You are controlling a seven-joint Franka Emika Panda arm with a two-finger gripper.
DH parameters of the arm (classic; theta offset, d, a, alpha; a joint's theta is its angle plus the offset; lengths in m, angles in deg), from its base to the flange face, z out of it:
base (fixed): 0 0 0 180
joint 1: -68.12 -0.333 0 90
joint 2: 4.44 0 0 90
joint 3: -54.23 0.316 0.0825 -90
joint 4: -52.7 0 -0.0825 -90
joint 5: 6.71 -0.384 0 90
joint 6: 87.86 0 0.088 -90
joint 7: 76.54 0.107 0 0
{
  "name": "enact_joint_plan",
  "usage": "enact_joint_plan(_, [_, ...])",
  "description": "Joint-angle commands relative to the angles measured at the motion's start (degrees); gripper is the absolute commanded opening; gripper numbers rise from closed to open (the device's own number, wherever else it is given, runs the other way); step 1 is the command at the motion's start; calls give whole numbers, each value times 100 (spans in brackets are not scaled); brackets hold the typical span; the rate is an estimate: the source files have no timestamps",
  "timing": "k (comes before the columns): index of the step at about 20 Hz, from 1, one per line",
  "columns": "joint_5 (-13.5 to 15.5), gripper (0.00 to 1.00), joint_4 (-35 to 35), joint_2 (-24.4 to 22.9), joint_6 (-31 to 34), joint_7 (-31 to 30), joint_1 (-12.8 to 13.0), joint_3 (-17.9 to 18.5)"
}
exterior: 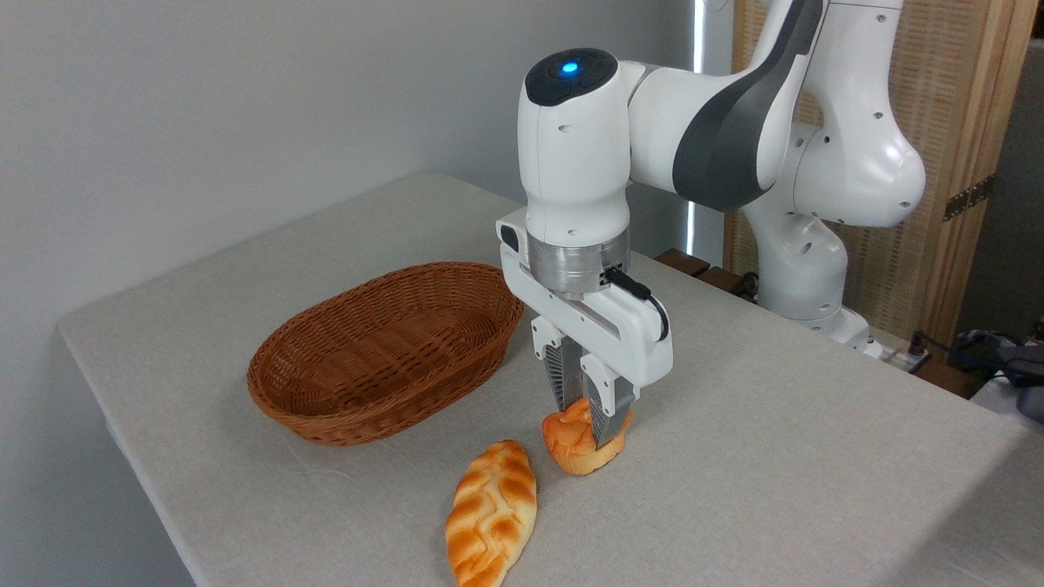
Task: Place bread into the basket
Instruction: 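Lift the bun and carry it over the wicker basket, lowering inside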
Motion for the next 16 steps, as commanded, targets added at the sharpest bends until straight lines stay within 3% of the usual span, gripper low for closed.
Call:
enact_joint_plan(1, [-13,44,2,-126,70,101,24,-29])
enact_joint_plan(5, [48,45,-655,-294,1149,57,-29,-249])
enact_joint_plan(8, [591,45,-1482,-188,1775,-223,-29,-328])
enact_joint_plan(11, [716,45,-2123,66,1811,-811,32,-363])
enact_joint_plan(13, [926,48,-2606,425,1803,-1669,85,-582])
enact_joint_plan(16, [936,48,-3143,1058,1759,-2568,366,-898])
